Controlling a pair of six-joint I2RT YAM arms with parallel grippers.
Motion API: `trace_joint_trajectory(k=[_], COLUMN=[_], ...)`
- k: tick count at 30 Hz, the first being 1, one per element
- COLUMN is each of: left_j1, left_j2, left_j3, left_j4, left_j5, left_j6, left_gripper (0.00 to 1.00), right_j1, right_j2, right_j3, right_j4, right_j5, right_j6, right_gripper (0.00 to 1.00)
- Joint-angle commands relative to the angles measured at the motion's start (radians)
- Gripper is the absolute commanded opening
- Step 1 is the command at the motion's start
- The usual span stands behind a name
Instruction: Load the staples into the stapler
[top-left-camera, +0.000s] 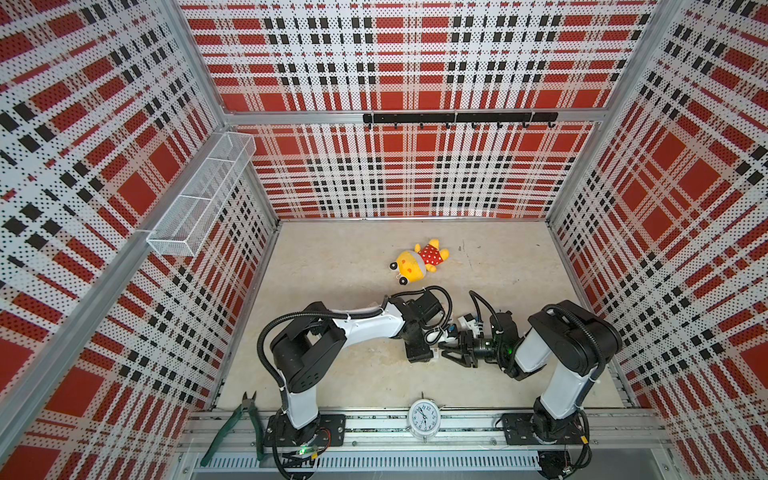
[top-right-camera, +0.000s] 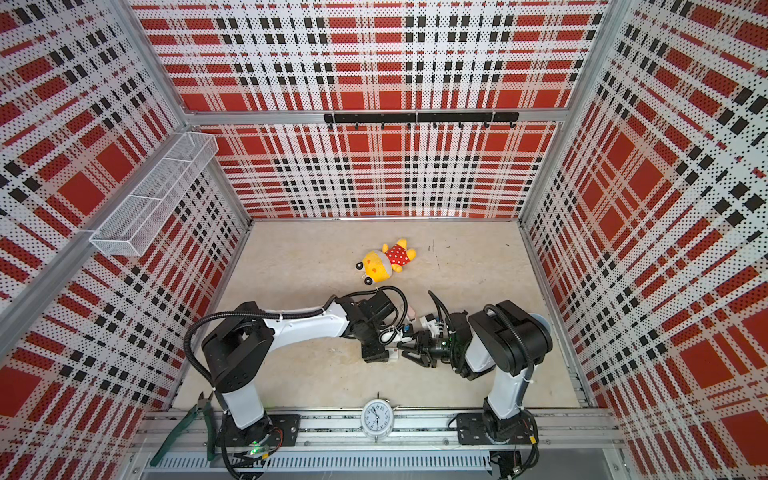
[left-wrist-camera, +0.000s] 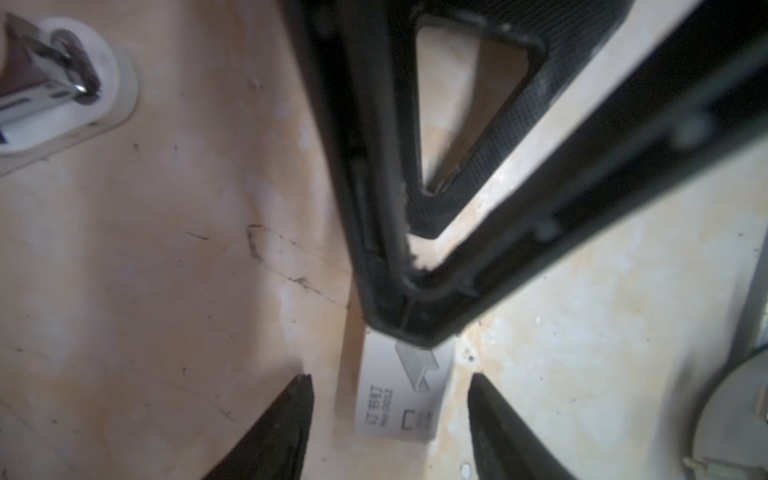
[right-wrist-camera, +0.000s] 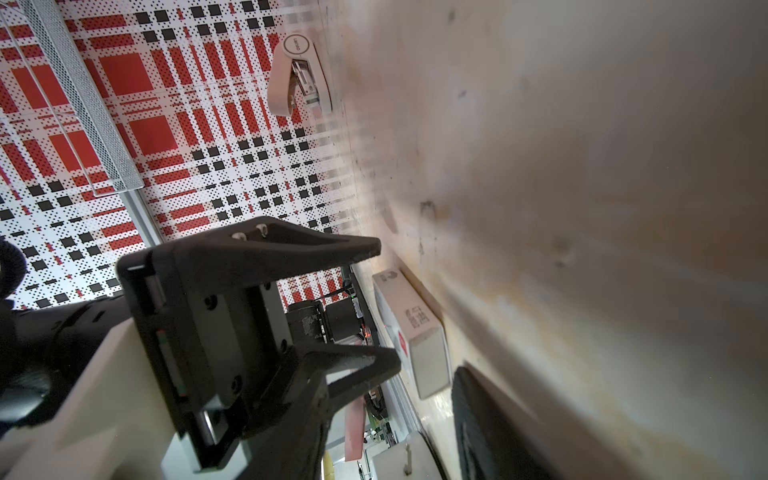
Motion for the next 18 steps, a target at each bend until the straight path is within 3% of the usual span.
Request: trace_joint_trajectory(k=[1, 13, 18], left_j1=[-0.016, -0.035, -0.049], left_j2=[-0.009, 0.030, 0.042], left_j3=[-0.014, 0.008, 0.012], left_j4=[0.020, 0.020, 0.011], left_j5=[-0.013, -0.077, -0.081], left_j6=[-0.037, -0.057, -0.044], left_gripper=[0.62, 0.49, 0.43], right_j1=[0.006, -0.009, -0.052], right_j2=[-0.036, -0.228, -0.274], right_j3=[0.007, 0.076, 0.063], right_j4=[-0.049, -0.472, -0.528], right_j5=[0.004, 0.028, 0.016], right_j6=[-0.015, -0.188, -0.219], right_gripper=[0.51, 0.52, 0.52])
